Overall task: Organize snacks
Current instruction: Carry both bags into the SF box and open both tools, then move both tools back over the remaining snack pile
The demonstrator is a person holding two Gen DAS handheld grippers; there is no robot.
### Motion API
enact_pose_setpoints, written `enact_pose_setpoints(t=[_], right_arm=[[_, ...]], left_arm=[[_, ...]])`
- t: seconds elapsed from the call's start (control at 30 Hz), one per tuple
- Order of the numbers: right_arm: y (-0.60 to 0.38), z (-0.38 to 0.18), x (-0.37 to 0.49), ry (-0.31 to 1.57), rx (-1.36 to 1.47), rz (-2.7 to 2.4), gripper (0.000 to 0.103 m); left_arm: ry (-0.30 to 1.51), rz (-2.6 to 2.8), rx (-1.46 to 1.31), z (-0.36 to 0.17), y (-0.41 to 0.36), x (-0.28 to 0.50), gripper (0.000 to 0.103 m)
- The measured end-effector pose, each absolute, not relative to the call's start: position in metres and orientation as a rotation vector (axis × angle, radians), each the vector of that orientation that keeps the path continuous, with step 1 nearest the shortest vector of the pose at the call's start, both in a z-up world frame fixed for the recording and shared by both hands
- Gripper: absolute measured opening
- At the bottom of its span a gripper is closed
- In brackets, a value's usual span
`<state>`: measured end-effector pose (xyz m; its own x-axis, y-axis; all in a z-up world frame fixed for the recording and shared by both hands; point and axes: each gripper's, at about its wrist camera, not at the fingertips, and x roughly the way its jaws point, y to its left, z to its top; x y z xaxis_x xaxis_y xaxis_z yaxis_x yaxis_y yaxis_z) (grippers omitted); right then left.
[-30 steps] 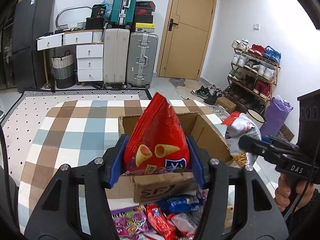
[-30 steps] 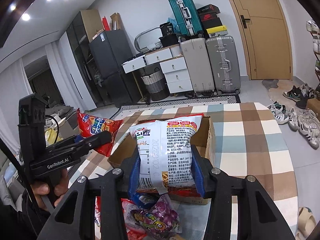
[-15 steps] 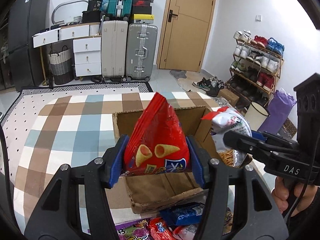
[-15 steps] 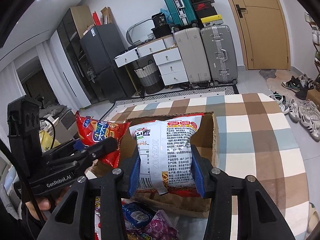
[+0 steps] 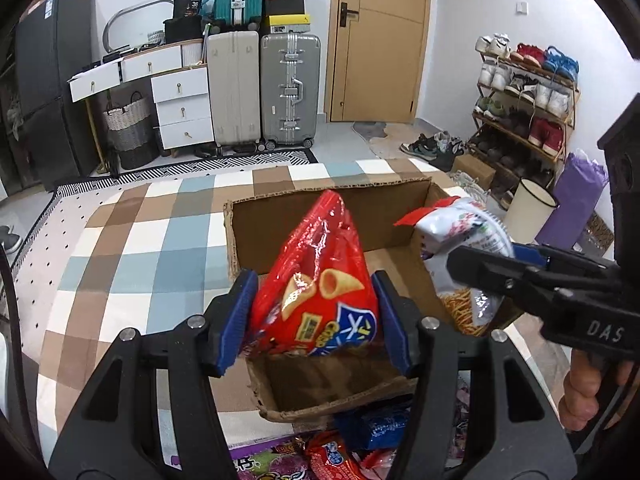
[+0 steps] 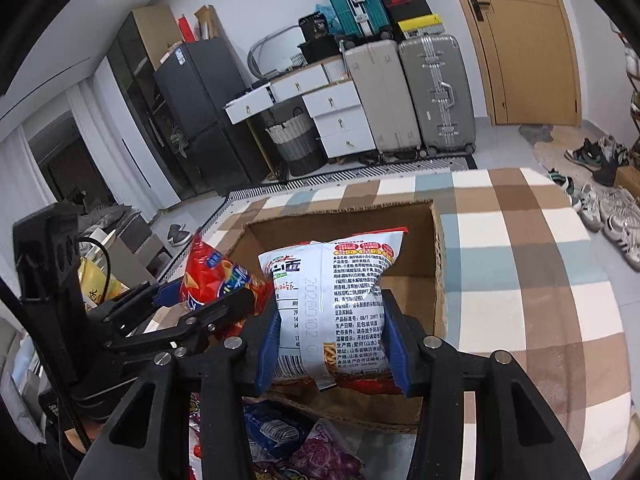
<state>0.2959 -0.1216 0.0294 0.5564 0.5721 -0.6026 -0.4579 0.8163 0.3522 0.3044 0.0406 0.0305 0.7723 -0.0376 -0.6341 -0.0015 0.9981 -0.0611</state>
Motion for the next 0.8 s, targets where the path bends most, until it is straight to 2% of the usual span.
enact_pose_setpoints(t=[0.13,0.23,0.27,0.3,0.37,0.43,0.5,0.53,0.8], right_arm=[[-0.119,0.028,0.293,0.753,0.116,0.586,0.049],[-0.126,0.037,0.285,0.68,0.134,0.603,0.051],[-0.128,0.04,0.282,0.662,0.141,0.61,0.054],[-0.131,0.044,0.281,0.649,0.142,0.613,0.059],[-0.135,0.048,0.278,0.639,0.137,0.619,0.065],[-0.139,0.052,0.273,0.64,0.124,0.618,0.083],[-0.145,0.054,0.266,0.634,0.122,0.617,0.098],[-0.148,0.056,0.261,0.627,0.128,0.615,0.103],[-0.163,0.061,0.219,0.634,0.088,0.561,0.103]], left_arm=[[0.691,-0.023,-0.059,0.03,0.043,0.301,0.056],[0.695,-0.046,-0.094,0.032,0.047,0.296,0.064],[0.696,-0.064,-0.113,0.034,0.049,0.294,0.072],[0.695,-0.076,-0.129,0.036,0.05,0.29,0.081],[0.682,-0.077,-0.142,0.04,0.051,0.282,0.086],[0.675,-0.075,-0.136,0.045,0.052,0.273,0.09],[0.657,-0.052,-0.128,0.05,0.053,0.262,0.103],[0.648,-0.043,-0.126,0.052,0.054,0.258,0.102],[0.634,-0.001,-0.111,0.062,0.055,0.21,0.102]])
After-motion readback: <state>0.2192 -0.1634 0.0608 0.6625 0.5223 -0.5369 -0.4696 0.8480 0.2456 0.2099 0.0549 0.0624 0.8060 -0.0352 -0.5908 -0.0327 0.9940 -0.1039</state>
